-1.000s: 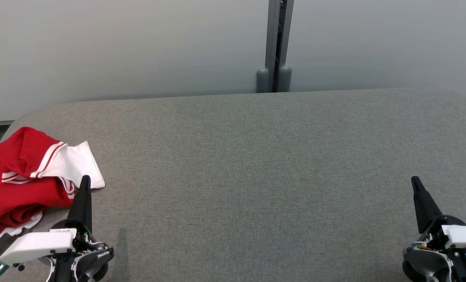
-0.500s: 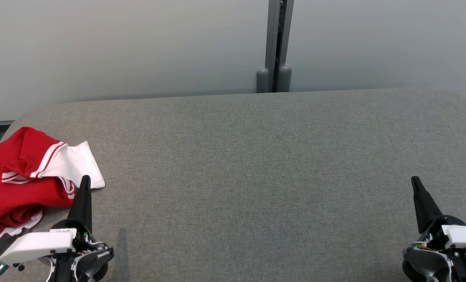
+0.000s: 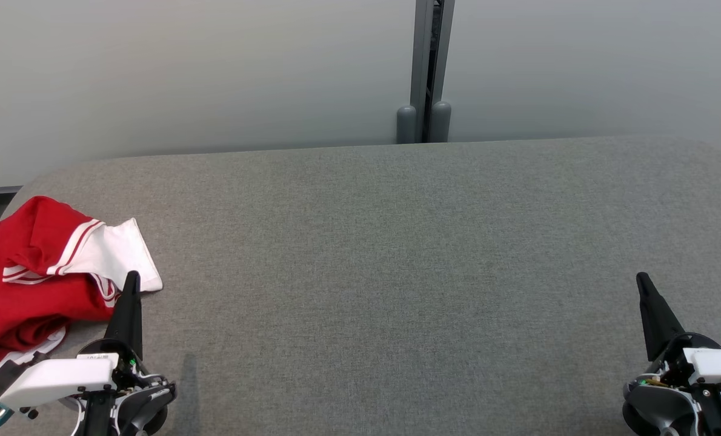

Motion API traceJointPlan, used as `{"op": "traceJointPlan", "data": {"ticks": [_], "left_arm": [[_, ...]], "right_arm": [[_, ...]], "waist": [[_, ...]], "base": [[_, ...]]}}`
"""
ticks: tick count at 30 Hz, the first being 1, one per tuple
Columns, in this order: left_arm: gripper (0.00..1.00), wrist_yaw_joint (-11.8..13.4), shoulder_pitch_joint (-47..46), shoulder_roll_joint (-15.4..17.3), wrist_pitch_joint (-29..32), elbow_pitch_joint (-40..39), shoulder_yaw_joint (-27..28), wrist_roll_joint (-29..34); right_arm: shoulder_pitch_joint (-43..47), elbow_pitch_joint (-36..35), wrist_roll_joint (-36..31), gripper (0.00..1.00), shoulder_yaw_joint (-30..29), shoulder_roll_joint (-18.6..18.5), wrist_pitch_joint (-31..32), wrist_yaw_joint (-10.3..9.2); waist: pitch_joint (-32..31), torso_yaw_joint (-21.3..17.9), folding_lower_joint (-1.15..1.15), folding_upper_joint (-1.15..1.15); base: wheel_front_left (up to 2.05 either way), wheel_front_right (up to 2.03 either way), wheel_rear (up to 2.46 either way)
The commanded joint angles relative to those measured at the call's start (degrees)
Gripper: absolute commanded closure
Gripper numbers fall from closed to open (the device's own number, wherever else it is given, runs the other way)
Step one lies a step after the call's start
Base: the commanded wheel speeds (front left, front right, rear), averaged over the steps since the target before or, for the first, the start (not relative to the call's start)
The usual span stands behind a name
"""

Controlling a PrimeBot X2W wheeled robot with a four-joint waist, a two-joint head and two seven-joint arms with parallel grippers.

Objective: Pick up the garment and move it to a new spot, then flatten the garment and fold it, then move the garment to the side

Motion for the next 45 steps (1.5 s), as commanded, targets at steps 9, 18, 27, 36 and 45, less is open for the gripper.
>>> {"op": "traceJointPlan", "data": {"ticks": [9, 18, 27, 36, 45], "left_arm": [[0.00, 0.2, 1.7, -0.8, -0.7, 2.5, -0.5, 0.4], [0.00, 0.2, 0.9, -0.6, -3.3, 3.3, -0.8, 7.5], [0.00, 0.1, 0.4, -0.5, -5.6, 3.6, -0.7, 19.0], [0.00, 1.0, 0.1, -0.4, -7.5, 3.7, -1.5, 28.7], [0.00, 2.4, -0.2, -0.3, -9.6, 4.0, -3.1, 39.6]], "right_arm": [[1.6, 2.0, -0.4, 0.00, 0.5, 1.0, -0.5, -0.07], [0.8, 1.7, -4.5, 0.00, 2.8, -0.3, -3.3, -0.06], [0.0, 2.3, -15.4, 0.00, 3.4, -0.7, -5.6, -0.04], [-0.6, 2.7, -25.1, 0.00, 4.6, -0.8, -7.5, -0.02], [-1.3, 3.1, -35.9, 0.00, 5.1, -0.9, -9.6, -0.01]], "waist": [[0.1, 0.0, 0.00, 0.00], [0.2, 0.0, 0.00, 0.00], [0.4, 0.1, 0.00, 0.00], [0.5, 0.1, 0.00, 0.00], [0.7, 0.2, 0.00, 0.00]], "base": [[0.00, 0.00, 0.00], [0.00, 0.00, 0.00], [0.00, 0.00, 0.00], [0.00, 0.00, 0.00], [0.00, 0.00, 0.00]]}}
